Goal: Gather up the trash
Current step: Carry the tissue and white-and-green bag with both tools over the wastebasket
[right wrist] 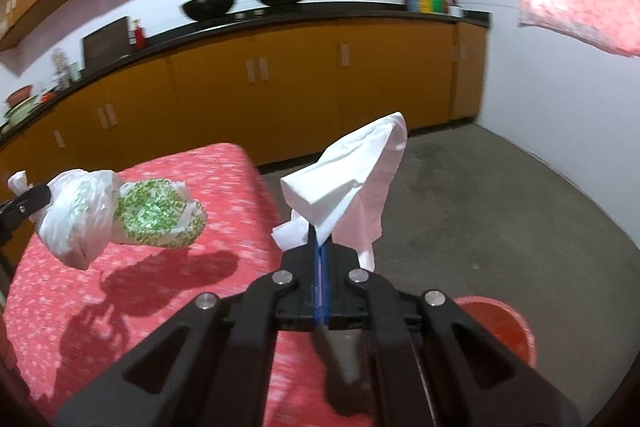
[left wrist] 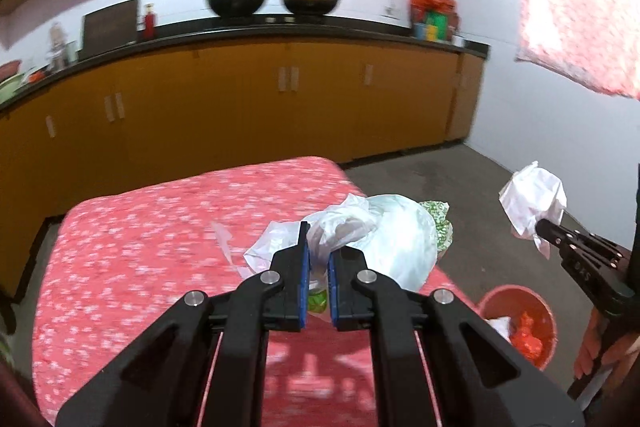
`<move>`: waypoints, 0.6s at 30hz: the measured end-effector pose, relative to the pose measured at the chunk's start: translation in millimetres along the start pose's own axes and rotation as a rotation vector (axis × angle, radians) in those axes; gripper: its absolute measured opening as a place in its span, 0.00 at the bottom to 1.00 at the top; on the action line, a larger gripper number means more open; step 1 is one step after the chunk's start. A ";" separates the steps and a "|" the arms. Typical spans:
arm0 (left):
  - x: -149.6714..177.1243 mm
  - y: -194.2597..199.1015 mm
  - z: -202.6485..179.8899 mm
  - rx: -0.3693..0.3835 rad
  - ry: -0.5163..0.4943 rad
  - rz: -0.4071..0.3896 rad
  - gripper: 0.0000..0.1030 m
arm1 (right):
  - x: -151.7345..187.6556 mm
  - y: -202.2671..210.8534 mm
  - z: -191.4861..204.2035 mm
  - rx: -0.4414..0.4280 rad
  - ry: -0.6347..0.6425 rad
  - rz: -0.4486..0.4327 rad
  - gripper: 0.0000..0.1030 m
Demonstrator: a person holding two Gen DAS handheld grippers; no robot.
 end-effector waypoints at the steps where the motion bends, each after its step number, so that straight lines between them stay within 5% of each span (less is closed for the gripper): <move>1: 0.6 -3.4 -13.8 0.016 -0.016 0.004 0.07 | 2.6 0.9 -11.3 0.018 -0.010 0.001 0.02; 18: 40.9 -49.9 -202.6 0.216 -0.215 0.094 0.07 | 79.9 -1.5 -177.1 0.241 -0.194 0.098 0.02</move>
Point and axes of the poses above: each gripper's, at about its wrist camera, not at the fingertips, and y roughly against the way its jaws point, z to its left, x to its underside, the point moved 2 cm from there along -y, roughly the way its jaws point, and after that the axes turned 9 degrees about z, right-handed, at the moved point
